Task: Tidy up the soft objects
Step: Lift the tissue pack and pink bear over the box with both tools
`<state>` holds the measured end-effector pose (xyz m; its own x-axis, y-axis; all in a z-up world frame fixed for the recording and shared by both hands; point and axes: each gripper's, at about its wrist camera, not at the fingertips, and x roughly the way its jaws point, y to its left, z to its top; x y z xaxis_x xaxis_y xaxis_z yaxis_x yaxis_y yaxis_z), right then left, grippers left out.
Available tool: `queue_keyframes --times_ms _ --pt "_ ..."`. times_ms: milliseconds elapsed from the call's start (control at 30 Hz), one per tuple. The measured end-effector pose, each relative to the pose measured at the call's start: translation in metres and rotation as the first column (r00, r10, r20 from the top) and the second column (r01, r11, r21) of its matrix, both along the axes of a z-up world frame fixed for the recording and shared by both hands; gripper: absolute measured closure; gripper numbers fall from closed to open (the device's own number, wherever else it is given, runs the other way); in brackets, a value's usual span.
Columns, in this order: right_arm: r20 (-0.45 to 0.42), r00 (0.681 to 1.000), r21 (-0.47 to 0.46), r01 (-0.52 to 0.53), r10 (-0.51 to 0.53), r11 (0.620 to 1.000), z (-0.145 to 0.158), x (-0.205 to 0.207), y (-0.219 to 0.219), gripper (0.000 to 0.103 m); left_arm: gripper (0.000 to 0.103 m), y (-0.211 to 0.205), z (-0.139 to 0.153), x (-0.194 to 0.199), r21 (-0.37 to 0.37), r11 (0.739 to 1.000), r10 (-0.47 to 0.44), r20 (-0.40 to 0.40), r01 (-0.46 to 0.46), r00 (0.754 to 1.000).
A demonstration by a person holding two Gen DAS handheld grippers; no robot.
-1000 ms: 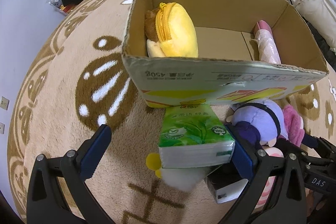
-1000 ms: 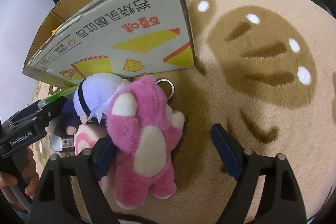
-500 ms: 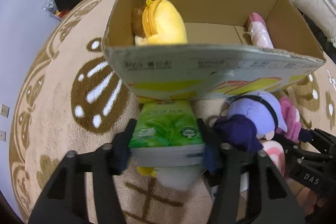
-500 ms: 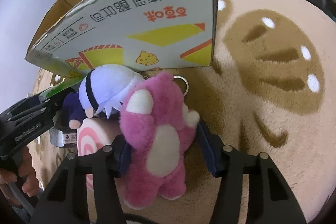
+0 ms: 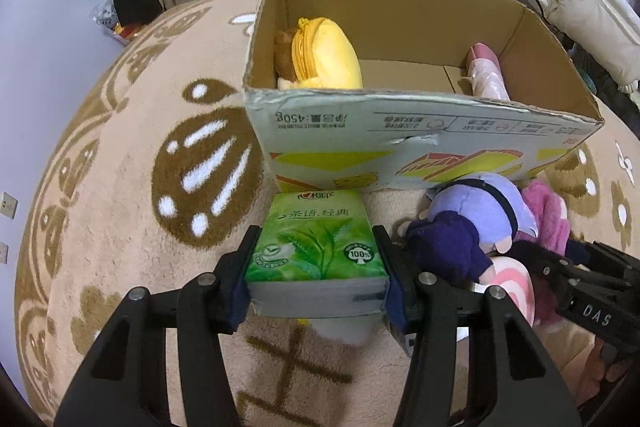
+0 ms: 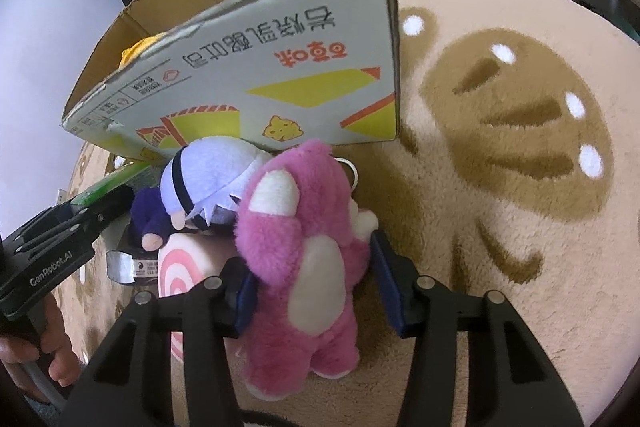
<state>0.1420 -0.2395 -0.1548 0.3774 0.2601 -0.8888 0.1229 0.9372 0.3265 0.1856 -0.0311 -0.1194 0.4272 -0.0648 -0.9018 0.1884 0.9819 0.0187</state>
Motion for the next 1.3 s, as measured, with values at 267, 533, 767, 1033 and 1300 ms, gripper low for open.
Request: queue_keyframes --times_ms 267,533,767,1033,1300 --pt "0.085 0.996 0.017 0.038 -0.039 0.999 0.023 -0.017 -0.009 0.05 0.051 -0.002 0.007 -0.014 0.005 1.0 0.015 0.024 -0.015 1.0" --pt "0.139 0.989 0.012 0.046 -0.047 0.999 0.034 -0.026 -0.012 0.05 0.051 0.01 0.017 -0.025 0.052 0.998 0.039 0.067 -0.043 0.997" --pt "0.202 0.978 -0.015 0.045 -0.042 0.999 0.052 -0.037 -0.01 0.05 0.051 0.021 0.033 -0.037 0.043 0.996 0.074 0.117 -0.08 0.99" --pt "0.32 0.945 -0.012 0.07 -0.062 0.997 0.083 -0.051 -0.014 0.05 0.051 0.03 0.07 -0.048 -0.024 0.994 0.111 0.173 -0.108 0.979" --pt "0.424 0.904 -0.018 0.071 -0.057 0.997 0.121 -0.05 -0.014 0.05 0.051 0.023 0.117 -0.049 -0.01 0.996 0.084 0.29 -0.085 0.953"
